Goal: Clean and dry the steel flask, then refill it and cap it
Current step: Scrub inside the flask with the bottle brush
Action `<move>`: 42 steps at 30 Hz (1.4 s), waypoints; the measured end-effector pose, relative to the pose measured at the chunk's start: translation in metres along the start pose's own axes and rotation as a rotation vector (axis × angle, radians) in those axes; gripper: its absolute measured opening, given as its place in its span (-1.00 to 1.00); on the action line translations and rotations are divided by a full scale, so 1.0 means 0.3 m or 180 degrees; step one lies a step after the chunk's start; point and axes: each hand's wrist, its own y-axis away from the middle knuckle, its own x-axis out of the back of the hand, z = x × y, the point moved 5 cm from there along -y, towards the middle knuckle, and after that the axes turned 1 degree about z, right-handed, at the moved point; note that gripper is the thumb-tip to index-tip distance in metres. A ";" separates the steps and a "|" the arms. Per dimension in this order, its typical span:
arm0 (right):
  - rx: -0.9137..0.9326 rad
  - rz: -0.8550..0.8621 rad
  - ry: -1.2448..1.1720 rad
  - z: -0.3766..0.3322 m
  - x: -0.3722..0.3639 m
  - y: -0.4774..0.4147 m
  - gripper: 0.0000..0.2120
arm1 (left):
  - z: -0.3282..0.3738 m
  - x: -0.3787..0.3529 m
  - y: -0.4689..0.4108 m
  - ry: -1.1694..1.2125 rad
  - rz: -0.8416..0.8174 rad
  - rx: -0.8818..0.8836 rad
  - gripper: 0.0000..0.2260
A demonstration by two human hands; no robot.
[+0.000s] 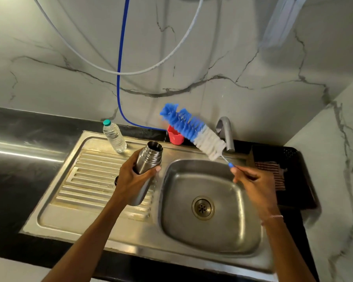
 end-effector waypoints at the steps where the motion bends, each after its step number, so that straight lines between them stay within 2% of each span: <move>1: 0.0069 -0.0062 -0.0005 -0.008 0.023 0.018 -0.88 | 0.004 -0.001 -0.012 0.0047 -0.0046 0.0031 -0.42; 9: 0.0437 -0.0413 0.0394 -0.055 0.136 0.059 -0.83 | 0.013 0.007 -0.066 -0.0124 -0.0203 -0.0091 -0.36; 14: 0.0681 -0.0623 0.0707 -0.108 0.185 0.034 -0.84 | 0.004 0.040 -0.072 -0.0524 -0.0578 -0.0252 -0.32; 21: 0.1664 -0.0981 0.2403 -0.328 0.223 -0.014 -0.70 | 0.006 0.078 -0.063 -0.1166 -0.1325 -0.0630 -0.23; 23: 0.2025 -0.0982 0.2697 -0.410 0.207 -0.026 -0.68 | -0.002 0.072 -0.063 -0.1200 -0.1370 -0.0665 -0.21; 27: 0.2922 -0.1074 0.3231 -0.523 0.112 -0.036 -0.83 | -0.007 0.024 -0.034 -0.1113 -0.1420 -0.0692 -0.23; 32: 0.3128 -0.1496 0.3863 -0.489 -0.051 0.001 -0.82 | 0.028 -0.069 0.016 -0.0778 -0.1222 -0.0816 -0.28; 34: 0.2897 -0.1554 0.3886 -0.477 -0.082 0.027 -0.79 | 0.038 -0.088 0.027 -0.0796 -0.1237 -0.0846 -0.29; 36: 0.2375 -0.1745 0.3782 -0.445 -0.106 0.045 -0.73 | 0.043 -0.097 0.037 -0.0828 -0.1235 -0.0827 -0.28; 42: 0.1341 -0.2386 0.3114 -0.343 -0.210 0.077 -0.71 | 0.090 -0.136 0.052 -0.1301 -0.1221 -0.1082 -0.28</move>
